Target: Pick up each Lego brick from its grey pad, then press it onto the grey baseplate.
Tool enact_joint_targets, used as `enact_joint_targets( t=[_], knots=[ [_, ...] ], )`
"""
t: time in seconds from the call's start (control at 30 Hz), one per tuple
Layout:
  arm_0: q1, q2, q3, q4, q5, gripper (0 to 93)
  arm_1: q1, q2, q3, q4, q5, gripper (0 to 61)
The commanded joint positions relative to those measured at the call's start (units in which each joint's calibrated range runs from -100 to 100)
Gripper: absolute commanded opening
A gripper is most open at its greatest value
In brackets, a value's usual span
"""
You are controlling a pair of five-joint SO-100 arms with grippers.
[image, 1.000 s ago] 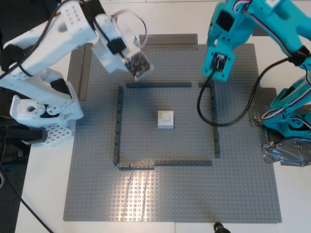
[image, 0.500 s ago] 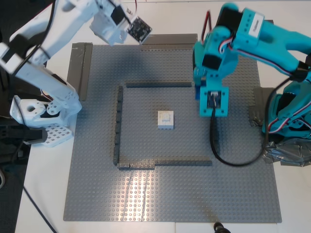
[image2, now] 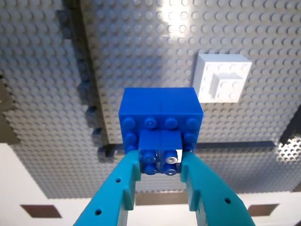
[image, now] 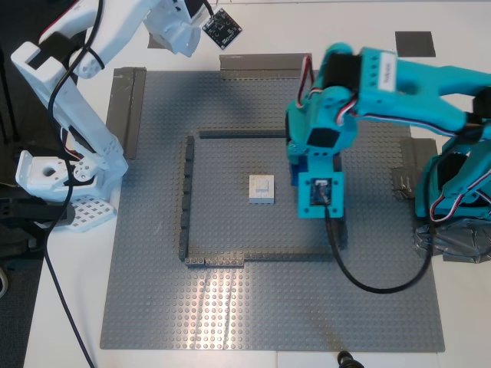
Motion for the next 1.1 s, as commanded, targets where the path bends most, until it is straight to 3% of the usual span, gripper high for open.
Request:
enact_joint_targets(
  t=[0.0,0.47,0.67,1.07],
  knots=[
    [0.6,1.7,-1.0,-1.7,-0.4,0.0,0.0,-0.9,-4.9,0.2,-0.3,0.2],
    [1.2,6.9,-0.2,-5.2,-0.4,0.0,0.6,0.1,-4.9,0.5,0.6,0.2],
    [0.5,7.1,-0.3,-5.2,-0.4,0.0,0.9,-2.6,-0.2,-2.2,3.0,0.2],
    [-0.1,7.2,-0.2,-6.7,-2.3,0.0,1.8,-3.8,-0.6,0.2,4.7,0.3]
  ],
)
